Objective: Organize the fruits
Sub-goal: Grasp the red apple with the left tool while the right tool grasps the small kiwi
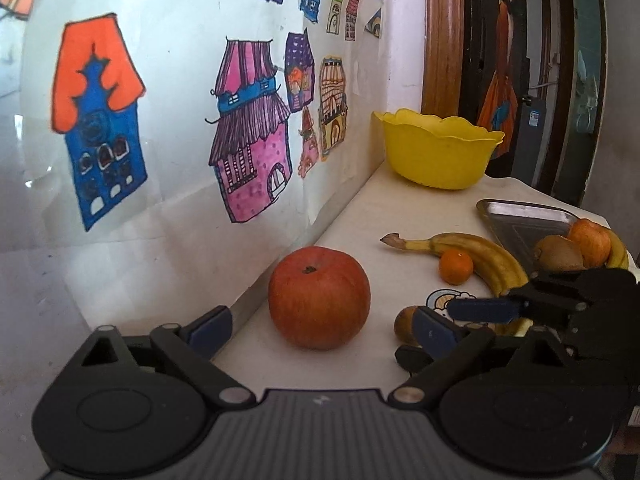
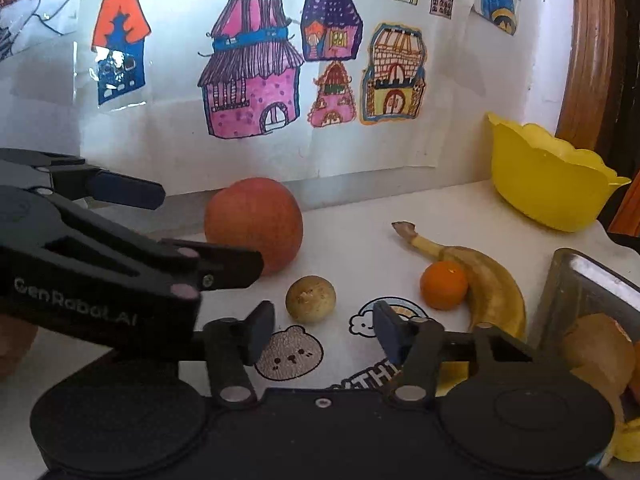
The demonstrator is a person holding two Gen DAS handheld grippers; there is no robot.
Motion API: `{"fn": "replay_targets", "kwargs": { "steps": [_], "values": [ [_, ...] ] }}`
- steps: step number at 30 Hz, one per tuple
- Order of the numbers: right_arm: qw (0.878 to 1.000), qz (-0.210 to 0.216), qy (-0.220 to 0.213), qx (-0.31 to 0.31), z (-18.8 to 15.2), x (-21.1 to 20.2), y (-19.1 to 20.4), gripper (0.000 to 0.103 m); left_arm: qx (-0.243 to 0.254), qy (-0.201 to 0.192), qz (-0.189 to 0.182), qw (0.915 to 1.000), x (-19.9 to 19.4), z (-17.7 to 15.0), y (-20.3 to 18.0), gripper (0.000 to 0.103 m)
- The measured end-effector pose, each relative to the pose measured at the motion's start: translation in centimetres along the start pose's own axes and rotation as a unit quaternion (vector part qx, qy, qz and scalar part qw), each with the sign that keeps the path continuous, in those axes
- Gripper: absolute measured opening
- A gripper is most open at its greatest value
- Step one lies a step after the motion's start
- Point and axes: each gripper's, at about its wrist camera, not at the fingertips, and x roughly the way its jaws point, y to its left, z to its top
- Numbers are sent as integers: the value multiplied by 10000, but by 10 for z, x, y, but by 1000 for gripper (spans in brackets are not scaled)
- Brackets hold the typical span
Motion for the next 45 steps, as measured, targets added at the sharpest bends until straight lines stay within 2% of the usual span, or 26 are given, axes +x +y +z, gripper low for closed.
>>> {"fn": "replay_targets", "kwargs": {
  "steps": [6, 8, 20, 24, 25, 28, 29, 37, 45],
  "values": [
    [9999, 124, -4, 101, 4, 6, -1, 49, -11, 257, 102, 9996, 18, 5, 0, 84],
    [9998, 149, 28, 130, 5, 8, -2, 47, -37, 303, 95, 9995, 22, 5, 2, 83],
    [9995, 169, 85, 236, 8, 15, -6, 46, -186, 441, 182, 9987, 40, 6, 4, 83],
    [9996, 162, 85, 237, 8, 15, -6, 46, -188, 435, 117, 9988, 40, 5, 4, 77],
    [9996, 139, 82, 230, 8, 15, -6, 45, -202, 436, 57, 9988, 40, 5, 4, 72],
    [9997, 162, 69, 193, 8, 14, -4, 35, -268, 457, -24, 9986, 39, 6, 5, 70],
    [9997, 173, 67, 178, 8, 14, -3, 31, -319, 470, -51, 9984, 39, 6, 6, 70],
    [9997, 174, 122, 140, 3, -1, 3, 30, -473, 637, -148, 9967, 23, 2, 9, 69],
    [9995, 76, -45, 298, -15, -44, 9, 30, -545, 621, -243, 9963, -11, -12, 2, 69]
  ]
}}
